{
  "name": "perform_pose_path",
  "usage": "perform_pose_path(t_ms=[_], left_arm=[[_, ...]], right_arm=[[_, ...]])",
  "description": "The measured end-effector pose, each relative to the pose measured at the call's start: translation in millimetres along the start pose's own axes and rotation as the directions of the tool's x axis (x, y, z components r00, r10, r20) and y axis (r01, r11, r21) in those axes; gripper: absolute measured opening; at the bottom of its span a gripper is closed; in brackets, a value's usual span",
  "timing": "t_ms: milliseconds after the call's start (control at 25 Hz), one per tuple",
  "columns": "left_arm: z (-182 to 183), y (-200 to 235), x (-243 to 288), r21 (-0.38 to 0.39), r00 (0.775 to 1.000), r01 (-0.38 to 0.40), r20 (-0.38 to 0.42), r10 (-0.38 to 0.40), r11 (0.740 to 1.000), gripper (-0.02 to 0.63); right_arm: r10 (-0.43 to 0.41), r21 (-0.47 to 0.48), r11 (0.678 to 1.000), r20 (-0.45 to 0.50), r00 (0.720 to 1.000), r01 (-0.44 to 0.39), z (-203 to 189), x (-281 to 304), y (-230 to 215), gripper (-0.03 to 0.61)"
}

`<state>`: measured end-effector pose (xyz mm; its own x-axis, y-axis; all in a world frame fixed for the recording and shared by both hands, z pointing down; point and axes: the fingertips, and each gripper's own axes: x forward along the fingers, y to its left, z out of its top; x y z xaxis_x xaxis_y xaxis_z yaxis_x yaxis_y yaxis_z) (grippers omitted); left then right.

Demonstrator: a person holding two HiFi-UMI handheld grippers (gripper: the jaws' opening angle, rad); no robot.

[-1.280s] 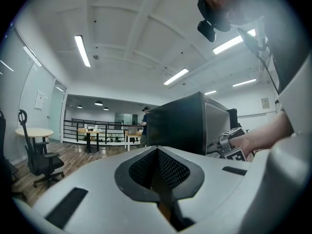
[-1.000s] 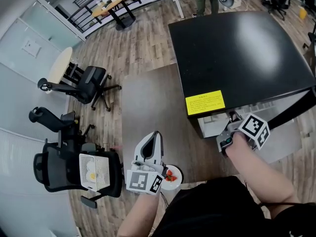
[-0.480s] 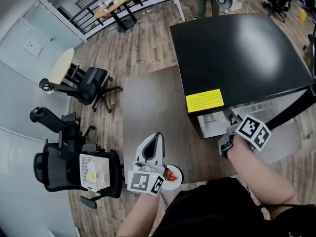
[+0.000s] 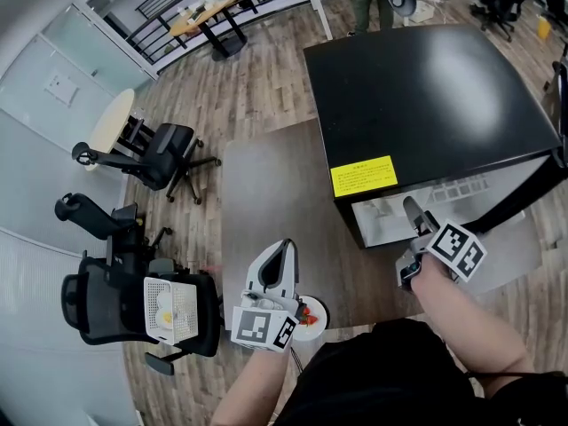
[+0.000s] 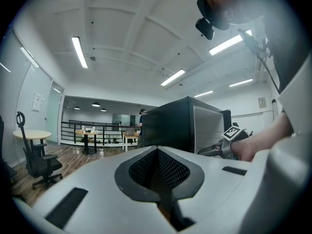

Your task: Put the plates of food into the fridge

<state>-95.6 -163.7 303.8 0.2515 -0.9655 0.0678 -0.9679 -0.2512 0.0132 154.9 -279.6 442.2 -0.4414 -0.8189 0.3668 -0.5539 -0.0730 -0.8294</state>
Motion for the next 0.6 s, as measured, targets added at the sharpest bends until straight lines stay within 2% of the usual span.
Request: perform_pose_path(t_ms=[80, 200, 360, 520, 600], left_arm=[[0.8, -1.9, 0.3, 0.0, 1.0, 0.004, 0.002, -0.004, 1.0, 0.003], [1.3, -4.5, -1.3, -0.002, 1.0, 0.002, 0.006, -0.002, 1.0, 0.003], [-2.7, -13.7, -3.5, 0.034, 1.0, 0.007, -0.013, -0.007, 0.999, 0.003], [-5.2, -20.8, -5.7, 0.056, 1.0, 0.008, -0.023, -0.006, 0.998, 0.003], [-0.2, -30.5, -7.3, 0.028, 0.998, 0.058, 0.017, -0.058, 0.998, 0.003]], right_arm=[[0.046, -0.023, 0.999, 0.022, 0.999, -0.045, 1.5, -4.4, 1.4, 0.372], [0.095, -0.118, 0.989, 0.035, 0.995, -0.091, 2.3, -11.8, 0.7, 0.371], [0.212, -0.299, 0.935, 0.029, 0.977, -0.194, 0.8, -20.9, 2.9, 0.371], [0.258, -0.395, 0.892, 0.039, 0.965, -0.222, 1.0, -29.8, -4.5, 0.371], [0.269, -0.452, 0.865, 0.048, 0.962, -0.219, 1.5, -33.8, -6.2, 0.371]])
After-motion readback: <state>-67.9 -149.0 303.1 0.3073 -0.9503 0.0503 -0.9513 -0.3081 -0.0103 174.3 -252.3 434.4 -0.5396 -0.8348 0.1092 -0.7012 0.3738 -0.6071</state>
